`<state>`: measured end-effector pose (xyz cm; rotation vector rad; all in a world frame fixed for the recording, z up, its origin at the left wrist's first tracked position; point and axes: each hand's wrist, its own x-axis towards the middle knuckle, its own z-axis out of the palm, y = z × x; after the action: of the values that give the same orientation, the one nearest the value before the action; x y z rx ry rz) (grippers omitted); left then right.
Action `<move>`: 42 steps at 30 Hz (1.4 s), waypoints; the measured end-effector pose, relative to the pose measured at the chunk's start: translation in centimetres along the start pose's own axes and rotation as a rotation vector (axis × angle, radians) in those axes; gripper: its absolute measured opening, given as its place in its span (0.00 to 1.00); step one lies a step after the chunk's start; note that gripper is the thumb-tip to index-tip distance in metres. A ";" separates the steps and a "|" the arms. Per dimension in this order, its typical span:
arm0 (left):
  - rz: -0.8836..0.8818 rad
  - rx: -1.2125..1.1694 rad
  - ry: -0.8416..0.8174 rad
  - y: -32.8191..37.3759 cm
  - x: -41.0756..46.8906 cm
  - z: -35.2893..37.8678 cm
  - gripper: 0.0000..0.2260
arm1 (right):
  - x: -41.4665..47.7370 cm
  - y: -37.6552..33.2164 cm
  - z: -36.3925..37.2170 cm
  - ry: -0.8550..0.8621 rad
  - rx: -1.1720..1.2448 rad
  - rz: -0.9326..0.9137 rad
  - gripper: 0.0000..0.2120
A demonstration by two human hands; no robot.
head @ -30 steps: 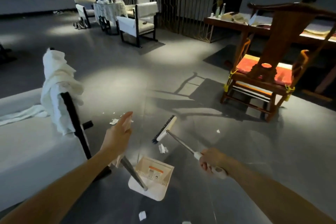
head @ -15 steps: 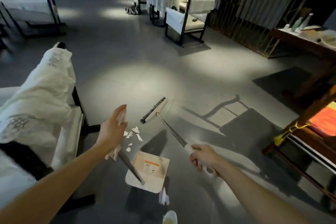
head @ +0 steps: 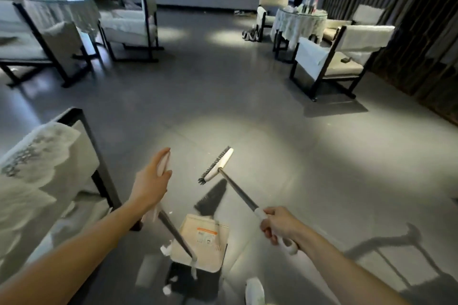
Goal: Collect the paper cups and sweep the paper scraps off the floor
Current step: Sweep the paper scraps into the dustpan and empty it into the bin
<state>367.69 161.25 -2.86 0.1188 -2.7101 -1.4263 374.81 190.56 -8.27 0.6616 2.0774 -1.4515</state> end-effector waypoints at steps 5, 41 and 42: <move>-0.093 0.020 0.124 2.8 12.6 3.3 0.23 | 12.4 -11.5 -7.1 -0.125 -0.137 -0.025 0.18; -0.608 0.205 0.873 -22.7 90.8 -31.8 0.23 | 77.0 -98.8 41.0 -0.849 -0.728 -0.356 0.16; -0.613 0.215 0.901 -23.7 92.2 -33.8 0.23 | 77.7 -101.0 43.5 -0.863 -0.726 -0.357 0.16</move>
<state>280.31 110.62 -0.38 1.3274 -2.0758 -0.8068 256.91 125.92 -1.96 -0.5571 1.8117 -0.7787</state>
